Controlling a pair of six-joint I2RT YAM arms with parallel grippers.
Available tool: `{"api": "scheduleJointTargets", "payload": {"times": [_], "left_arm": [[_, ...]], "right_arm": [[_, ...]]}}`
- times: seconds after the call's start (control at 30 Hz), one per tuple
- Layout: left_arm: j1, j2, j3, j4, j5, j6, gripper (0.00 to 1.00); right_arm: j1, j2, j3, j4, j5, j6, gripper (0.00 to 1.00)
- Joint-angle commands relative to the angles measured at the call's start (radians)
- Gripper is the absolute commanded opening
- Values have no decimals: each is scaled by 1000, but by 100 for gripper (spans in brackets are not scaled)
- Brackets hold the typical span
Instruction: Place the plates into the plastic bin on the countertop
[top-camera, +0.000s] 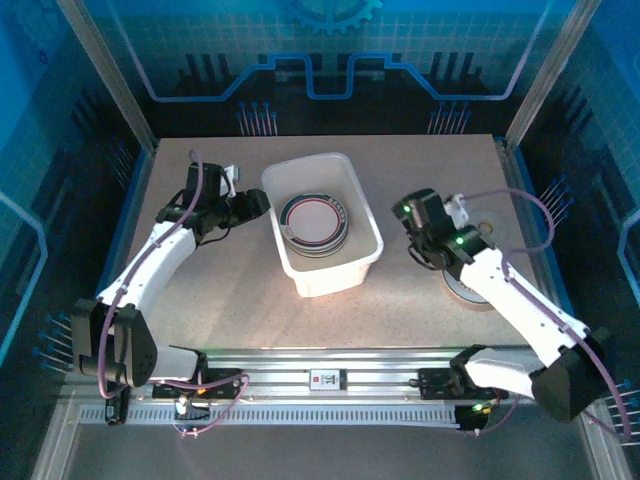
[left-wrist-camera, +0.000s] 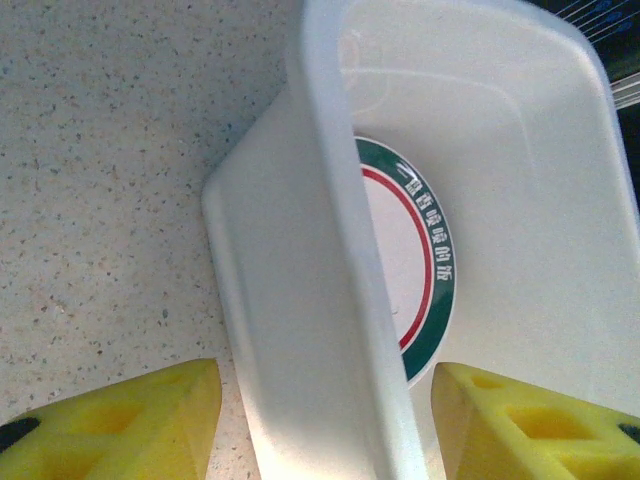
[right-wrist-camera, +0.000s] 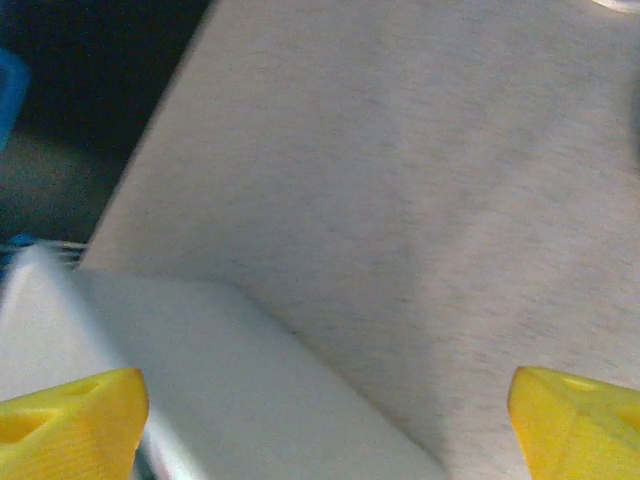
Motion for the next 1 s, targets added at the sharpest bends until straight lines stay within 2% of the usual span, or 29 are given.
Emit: {"api": "scheduleJointTargets", "payload": {"times": [0.0, 0.07, 0.13, 0.27, 0.37, 0.57, 0.97], "left_arm": [[-3, 1, 48, -23, -8, 7, 59], [-4, 9, 53, -21, -8, 7, 59], [-4, 13, 53, -17, -8, 6, 59], [-2, 20, 47, -10, -12, 10, 59], [-1, 34, 50, -15, -8, 17, 59], [8, 55, 56, -13, 6, 28, 59], [27, 72, 51, -4, 31, 38, 59]], "right_arm": [[-111, -79, -180, -13, -138, 200, 89], [-174, -102, -264, -15, -189, 268, 87], [-213, -119, -301, -35, -187, 306, 86], [-269, -126, -297, -76, -132, 316, 85], [-322, -123, -328, -69, -169, 368, 84], [-341, -149, -401, -51, -170, 476, 80], [-384, -124, -454, 1, -165, 539, 74]]}}
